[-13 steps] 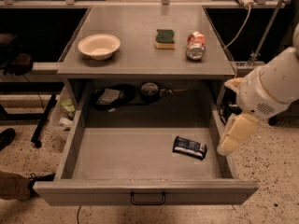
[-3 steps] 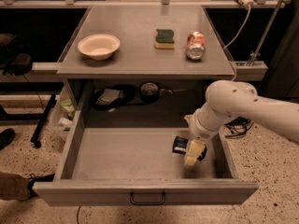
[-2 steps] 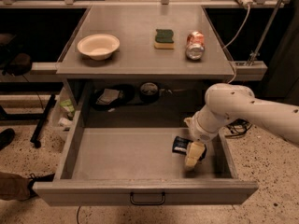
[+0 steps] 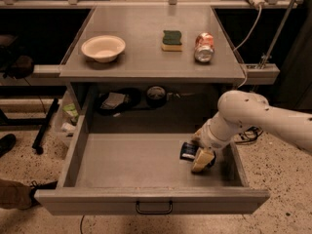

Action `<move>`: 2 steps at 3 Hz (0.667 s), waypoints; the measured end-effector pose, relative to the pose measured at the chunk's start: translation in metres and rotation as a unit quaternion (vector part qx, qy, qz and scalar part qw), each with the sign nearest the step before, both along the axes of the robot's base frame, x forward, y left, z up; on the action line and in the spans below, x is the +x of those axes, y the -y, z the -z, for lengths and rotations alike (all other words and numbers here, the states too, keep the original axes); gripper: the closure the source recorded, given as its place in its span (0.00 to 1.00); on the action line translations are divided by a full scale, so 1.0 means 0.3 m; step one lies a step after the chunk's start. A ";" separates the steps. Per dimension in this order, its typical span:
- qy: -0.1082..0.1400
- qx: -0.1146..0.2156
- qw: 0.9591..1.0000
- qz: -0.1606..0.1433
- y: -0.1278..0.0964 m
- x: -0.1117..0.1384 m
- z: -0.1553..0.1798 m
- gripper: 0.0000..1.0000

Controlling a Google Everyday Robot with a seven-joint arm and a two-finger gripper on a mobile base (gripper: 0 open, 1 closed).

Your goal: Pick rxbar blueberry from top drawer and place on counter

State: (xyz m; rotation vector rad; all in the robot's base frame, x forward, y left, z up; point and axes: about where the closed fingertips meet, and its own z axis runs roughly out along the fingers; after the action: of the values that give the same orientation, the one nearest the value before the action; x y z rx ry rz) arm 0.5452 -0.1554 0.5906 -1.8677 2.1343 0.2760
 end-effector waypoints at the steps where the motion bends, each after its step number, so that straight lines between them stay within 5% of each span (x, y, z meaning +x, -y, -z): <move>1: 0.000 0.001 1.000 0.001 0.001 0.000 -0.021 0.65; 2: 0.000 0.001 1.000 0.001 0.002 0.000 -0.030 0.89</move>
Offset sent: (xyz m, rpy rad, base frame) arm 0.0005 -0.0105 0.0092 0.0297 -0.0342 -0.0445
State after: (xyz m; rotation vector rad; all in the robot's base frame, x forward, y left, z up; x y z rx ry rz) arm 0.5452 -0.1558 0.5997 -1.8651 2.1344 0.2764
